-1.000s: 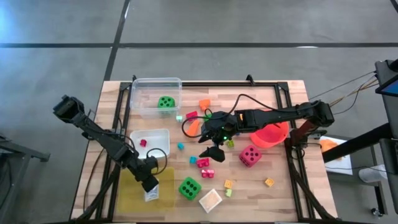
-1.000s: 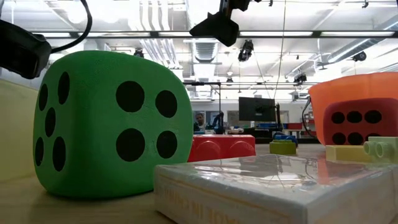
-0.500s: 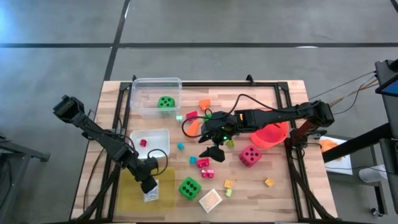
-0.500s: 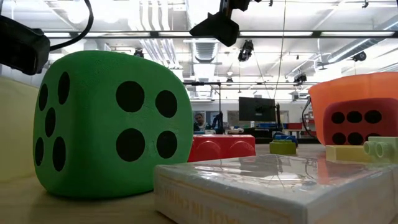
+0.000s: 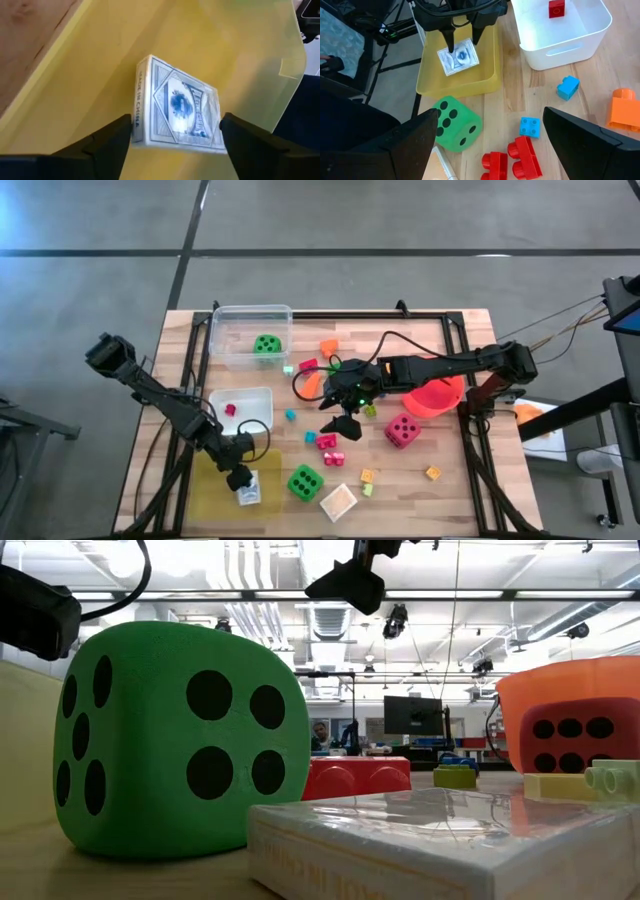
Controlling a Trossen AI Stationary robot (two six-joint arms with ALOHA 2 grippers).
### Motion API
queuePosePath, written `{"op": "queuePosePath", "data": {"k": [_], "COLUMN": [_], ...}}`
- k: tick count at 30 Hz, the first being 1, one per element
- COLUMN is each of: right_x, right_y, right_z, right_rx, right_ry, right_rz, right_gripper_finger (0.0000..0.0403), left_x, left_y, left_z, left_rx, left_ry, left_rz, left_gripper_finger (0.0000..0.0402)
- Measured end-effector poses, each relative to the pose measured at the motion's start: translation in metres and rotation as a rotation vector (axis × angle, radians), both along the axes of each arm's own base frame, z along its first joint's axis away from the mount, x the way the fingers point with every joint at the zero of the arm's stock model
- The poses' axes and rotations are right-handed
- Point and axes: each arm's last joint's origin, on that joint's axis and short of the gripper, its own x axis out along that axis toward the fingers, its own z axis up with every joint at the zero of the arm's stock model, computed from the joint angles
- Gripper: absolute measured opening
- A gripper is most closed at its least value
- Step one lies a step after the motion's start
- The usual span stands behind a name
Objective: Pick & Place Toys
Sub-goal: Put the blue deck of cards into the yellow bin, then put the red game piece into the white bin
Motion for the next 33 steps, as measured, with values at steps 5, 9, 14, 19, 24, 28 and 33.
{"op": "queuePosePath", "data": {"k": [5,9,14,19,24,28,33], "right_x": [0.000,0.000,0.000,-0.005,-0.013,-0.019,-0.022], "right_y": [0.000,0.000,0.000,0.003,0.004,0.008,0.025], "right_z": [0.000,0.000,0.000,-0.005,-0.013,-0.019,-0.026], "right_rx": [0.000,0.000,-0.006,-0.067,-0.113,-0.261,-0.412], "right_ry": [0.000,0.000,-0.003,0.043,0.153,0.218,0.237], "right_rz": [0.000,0.000,0.005,0.061,0.067,0.023,0.071], "right_gripper_finger": [0.0357,0.0357,0.0357,0.0357,0.0357,0.0357,0.0357], "left_x": [0.000,0.000,0.001,0.004,0.015,0.021,0.024], "left_y": [0.000,0.000,0.001,0.004,0.006,0.007,0.015], "left_z": [0.000,0.000,0.000,0.005,0.028,0.049,0.060], "left_rx": [0.001,0.001,-0.021,-0.070,-0.095,-0.090,-0.067], "left_ry": [-0.001,-0.001,0.019,0.056,-0.007,-0.071,-0.080], "left_rz": [-0.002,-0.002,0.021,0.076,0.078,0.079,0.119], "left_gripper_finger": [0.0317,0.0319,0.0319,0.0304,0.0263,0.0233,0.0204]}}
